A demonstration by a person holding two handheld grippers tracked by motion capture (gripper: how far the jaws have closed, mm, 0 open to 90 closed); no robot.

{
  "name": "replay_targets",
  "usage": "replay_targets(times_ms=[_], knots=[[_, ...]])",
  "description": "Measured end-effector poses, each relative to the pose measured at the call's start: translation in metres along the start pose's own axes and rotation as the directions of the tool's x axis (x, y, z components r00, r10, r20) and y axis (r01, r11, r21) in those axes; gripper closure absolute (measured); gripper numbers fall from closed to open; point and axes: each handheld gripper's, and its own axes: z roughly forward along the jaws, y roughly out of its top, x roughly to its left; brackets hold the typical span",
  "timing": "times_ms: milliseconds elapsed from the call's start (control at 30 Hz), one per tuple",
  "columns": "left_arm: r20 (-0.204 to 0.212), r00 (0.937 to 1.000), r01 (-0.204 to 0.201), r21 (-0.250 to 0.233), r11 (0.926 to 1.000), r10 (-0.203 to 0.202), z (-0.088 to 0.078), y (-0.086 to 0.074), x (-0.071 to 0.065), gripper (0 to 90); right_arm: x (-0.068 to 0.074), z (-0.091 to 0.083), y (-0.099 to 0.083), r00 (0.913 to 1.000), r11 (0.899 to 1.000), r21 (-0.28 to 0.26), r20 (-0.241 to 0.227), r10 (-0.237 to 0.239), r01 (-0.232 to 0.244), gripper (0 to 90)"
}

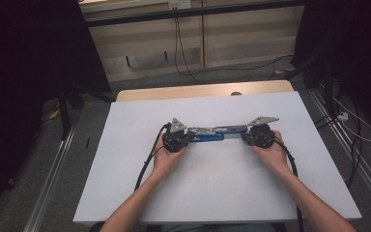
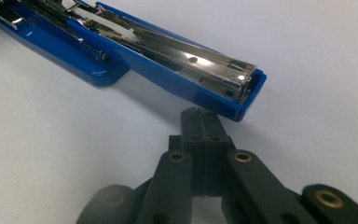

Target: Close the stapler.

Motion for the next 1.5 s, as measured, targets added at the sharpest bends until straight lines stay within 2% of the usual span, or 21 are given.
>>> replay_targets(times_ms=[33,233,367,833,1500], knots=[[-0.006,0.9999,-0.012,0.004,0.9999,0.012,-0.0001,0.0003,-0.0011,90.0,-0.0001,0.0001,0.0000,1.0000,1.000,-0.001,0.000,-0.001,0.001,90.0],[-0.008,0.9999,-0.009,0.003,1.0000,0.009,-0.0001,0.0003,-0.0011,90.0,-0.0005,0.0009,0.0003,1.0000,1.000,-0.005,0.000,0.009,-0.009,90.0],[-0.008,0.9999,-0.009,0.003,1.0000,0.009,0.0001,0.0003,-0.0014,90.0,-0.0002,0.0020,0.0009,1.0000,1.000,-0.010,0.007,-0.003,0.004,90.0],[-0.002,0.9999,0.011,-0.004,0.9999,-0.011,0.0003,-0.0005,-0.0006,90.0,-0.0005,0.0013,0.0011,0.9999,0.999,-0.035,0.012,0.010,-0.009,90.0],[0.013,0.9995,0.030,-0.011,0.9995,-0.030,0.0002,-0.0015,0.0018,90.0,-0.0011,-0.0007,0.0021,0.9996,0.995,-0.096,-0.011,0.027,-0.028,90.0]])
